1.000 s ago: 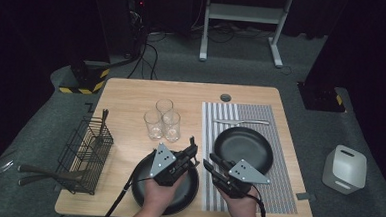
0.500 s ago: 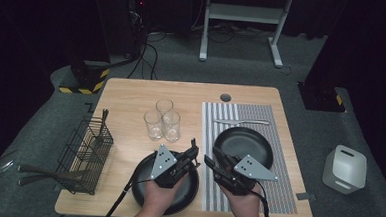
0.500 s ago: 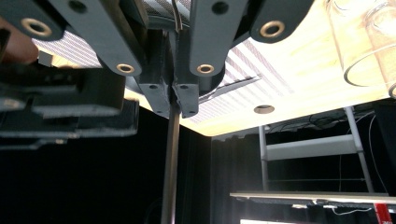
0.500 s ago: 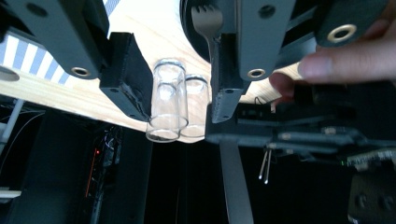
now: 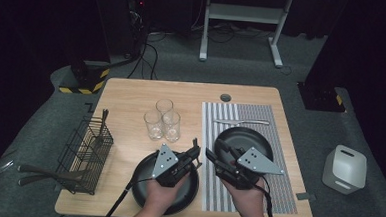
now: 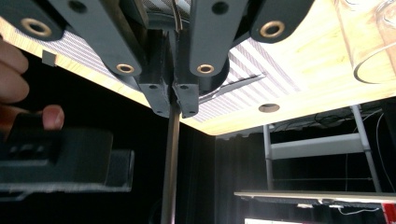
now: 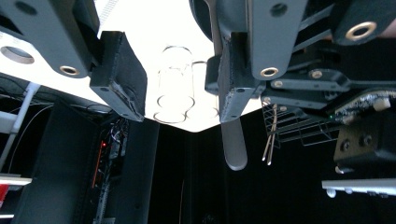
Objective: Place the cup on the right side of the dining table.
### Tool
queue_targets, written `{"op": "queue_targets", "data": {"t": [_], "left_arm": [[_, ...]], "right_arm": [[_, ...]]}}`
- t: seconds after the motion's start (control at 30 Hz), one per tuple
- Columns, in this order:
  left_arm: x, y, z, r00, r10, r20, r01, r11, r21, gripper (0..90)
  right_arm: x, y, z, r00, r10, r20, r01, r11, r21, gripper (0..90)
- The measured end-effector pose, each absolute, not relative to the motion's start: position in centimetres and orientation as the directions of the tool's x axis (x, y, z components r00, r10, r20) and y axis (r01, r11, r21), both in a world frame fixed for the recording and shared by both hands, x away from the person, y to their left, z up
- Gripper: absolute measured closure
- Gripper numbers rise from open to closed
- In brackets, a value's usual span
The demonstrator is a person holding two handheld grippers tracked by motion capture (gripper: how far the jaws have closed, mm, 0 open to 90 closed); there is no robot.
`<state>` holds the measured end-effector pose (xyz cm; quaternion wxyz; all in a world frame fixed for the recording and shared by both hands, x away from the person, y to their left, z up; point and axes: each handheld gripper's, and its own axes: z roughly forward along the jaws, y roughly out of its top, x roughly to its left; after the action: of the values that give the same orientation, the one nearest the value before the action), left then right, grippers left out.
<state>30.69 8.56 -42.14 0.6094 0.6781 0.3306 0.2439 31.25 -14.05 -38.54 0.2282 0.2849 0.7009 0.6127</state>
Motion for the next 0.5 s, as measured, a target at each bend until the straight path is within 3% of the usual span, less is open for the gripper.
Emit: {"op": "queue_targets", "data": {"t": [0.5], "left_arm": [[31.03, 8.14, -42.46, 0.675, 0.734, -0.074, 0.152, -0.039, 0.988, 86.5]], "right_arm": [[31.39, -14.07, -37.94, -0.731, 0.681, 0.035, 0.119, 0.077, 0.990, 50.9]]}}
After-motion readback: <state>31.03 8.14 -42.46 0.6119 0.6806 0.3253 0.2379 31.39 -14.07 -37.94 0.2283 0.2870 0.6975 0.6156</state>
